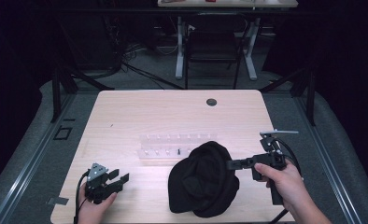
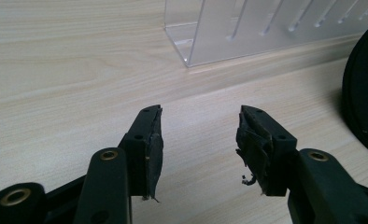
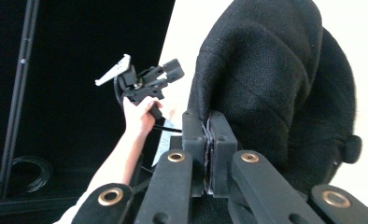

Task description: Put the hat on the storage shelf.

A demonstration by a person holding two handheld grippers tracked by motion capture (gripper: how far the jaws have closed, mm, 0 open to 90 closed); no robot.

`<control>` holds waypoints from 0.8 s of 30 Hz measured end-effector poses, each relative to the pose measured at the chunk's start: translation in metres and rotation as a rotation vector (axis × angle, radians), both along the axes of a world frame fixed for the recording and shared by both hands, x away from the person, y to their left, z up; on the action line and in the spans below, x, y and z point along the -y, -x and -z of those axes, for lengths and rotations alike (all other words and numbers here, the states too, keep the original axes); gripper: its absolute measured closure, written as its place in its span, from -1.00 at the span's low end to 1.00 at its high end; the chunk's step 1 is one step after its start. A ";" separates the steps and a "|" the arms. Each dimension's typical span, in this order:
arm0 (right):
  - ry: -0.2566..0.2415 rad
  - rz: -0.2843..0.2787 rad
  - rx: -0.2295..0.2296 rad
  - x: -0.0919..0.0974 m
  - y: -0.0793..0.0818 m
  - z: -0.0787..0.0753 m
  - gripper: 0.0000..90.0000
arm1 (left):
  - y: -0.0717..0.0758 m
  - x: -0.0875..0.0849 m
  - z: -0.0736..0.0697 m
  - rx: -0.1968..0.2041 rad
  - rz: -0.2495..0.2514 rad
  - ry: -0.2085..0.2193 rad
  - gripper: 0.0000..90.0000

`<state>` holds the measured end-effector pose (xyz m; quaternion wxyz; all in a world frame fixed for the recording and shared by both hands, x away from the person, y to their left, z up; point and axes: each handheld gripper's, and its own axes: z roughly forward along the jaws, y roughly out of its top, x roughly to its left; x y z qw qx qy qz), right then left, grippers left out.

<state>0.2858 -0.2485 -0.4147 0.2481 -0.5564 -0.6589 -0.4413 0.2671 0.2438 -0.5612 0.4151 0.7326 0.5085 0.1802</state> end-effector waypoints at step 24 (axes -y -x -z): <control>-0.061 0.015 0.080 -0.003 0.002 -0.040 0.96 | 0.000 0.000 0.000 -0.004 0.004 -0.003 0.12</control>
